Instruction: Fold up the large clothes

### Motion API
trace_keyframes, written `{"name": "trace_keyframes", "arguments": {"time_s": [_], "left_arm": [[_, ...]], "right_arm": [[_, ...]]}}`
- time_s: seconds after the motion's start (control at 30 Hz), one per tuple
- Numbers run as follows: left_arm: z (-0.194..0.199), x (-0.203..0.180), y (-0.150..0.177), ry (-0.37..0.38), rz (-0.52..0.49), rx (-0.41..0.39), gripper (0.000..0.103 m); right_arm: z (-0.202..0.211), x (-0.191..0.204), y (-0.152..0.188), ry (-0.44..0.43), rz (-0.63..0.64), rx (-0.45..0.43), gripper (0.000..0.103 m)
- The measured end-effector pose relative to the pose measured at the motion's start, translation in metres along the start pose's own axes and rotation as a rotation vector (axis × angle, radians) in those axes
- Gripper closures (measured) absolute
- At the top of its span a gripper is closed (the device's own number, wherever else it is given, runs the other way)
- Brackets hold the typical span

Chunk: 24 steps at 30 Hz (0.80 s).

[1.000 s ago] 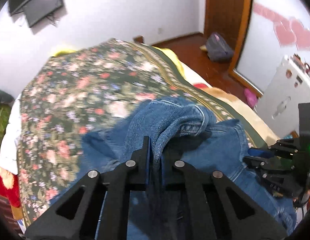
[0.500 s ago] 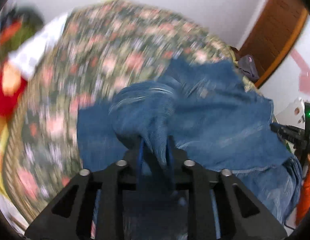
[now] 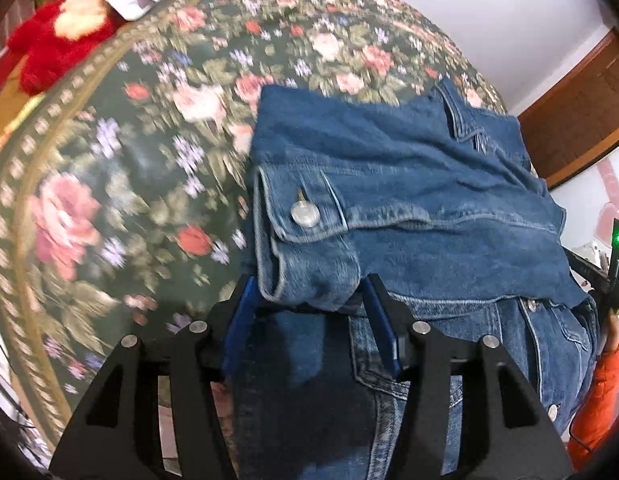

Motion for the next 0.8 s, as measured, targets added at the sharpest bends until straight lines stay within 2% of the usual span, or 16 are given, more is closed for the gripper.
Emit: {"name": "trace_keyframes", "arguments": {"time_s": [0.13,0.2,0.33,0.4,0.43,0.5,0.53,0.57,0.6,0.63,0.67,0.73,0.8], "left_arm": [[0.012,0.008,-0.027,-0.003,0.023,-0.051,0.044],[0.006,0.011,-0.04,0.013,0.044,-0.052,0.043],[-0.032,0.02,-0.048,0.029,0.118,0.04,0.043],[-0.043,0.019,-0.049,0.043,0.13,0.058,0.048],[-0.047,0.016,-0.051,0.057,0.143,0.052,0.056],[-0.046,0.013,-0.053,0.033,0.136,0.034,0.058],[-0.044,0.009,-0.056,0.006,0.106,0.012,0.063],[-0.04,0.004,-0.059,-0.038,0.053,-0.015,0.073],[-0.036,0.0,-0.063,-0.093,-0.003,-0.038,0.078],[-0.033,-0.003,-0.066,-0.14,-0.052,-0.061,0.089],[-0.027,-0.01,-0.068,-0.192,-0.119,-0.096,0.095],[-0.014,-0.022,-0.074,-0.224,-0.195,-0.153,0.096],[0.001,-0.029,-0.082,-0.235,-0.221,-0.204,0.096]], "right_arm": [[0.001,0.002,-0.001,0.04,0.05,-0.004,0.089],[0.002,0.003,-0.001,0.054,0.065,-0.001,0.089],[0.002,0.003,-0.002,0.051,0.062,-0.001,0.089],[0.002,0.002,-0.002,0.034,0.049,-0.003,0.089],[0.002,0.001,-0.002,0.018,0.039,-0.004,0.089],[0.002,-0.002,-0.002,-0.015,0.016,-0.005,0.089],[0.002,-0.003,-0.003,-0.034,0.006,-0.005,0.089],[0.001,-0.004,-0.003,-0.049,-0.004,-0.005,0.089],[0.001,-0.006,-0.003,-0.075,-0.024,-0.004,0.089],[0.0,-0.007,-0.003,-0.089,-0.037,-0.002,0.089],[0.001,-0.009,-0.003,-0.106,-0.053,0.001,0.089],[0.003,-0.012,-0.005,-0.142,-0.088,0.002,0.089],[0.008,-0.015,-0.009,-0.173,-0.118,-0.006,0.089]]}}
Point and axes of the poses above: each gripper's, at about its wrist camera, not at the fingertips, and z roughly against the way its jaws point, x to its left, y to its underside, the point moved 10 cm from there along -z, roughly the way its jaws point, and after that the axes turned 3 degrees about z, right-handed, at the moved point
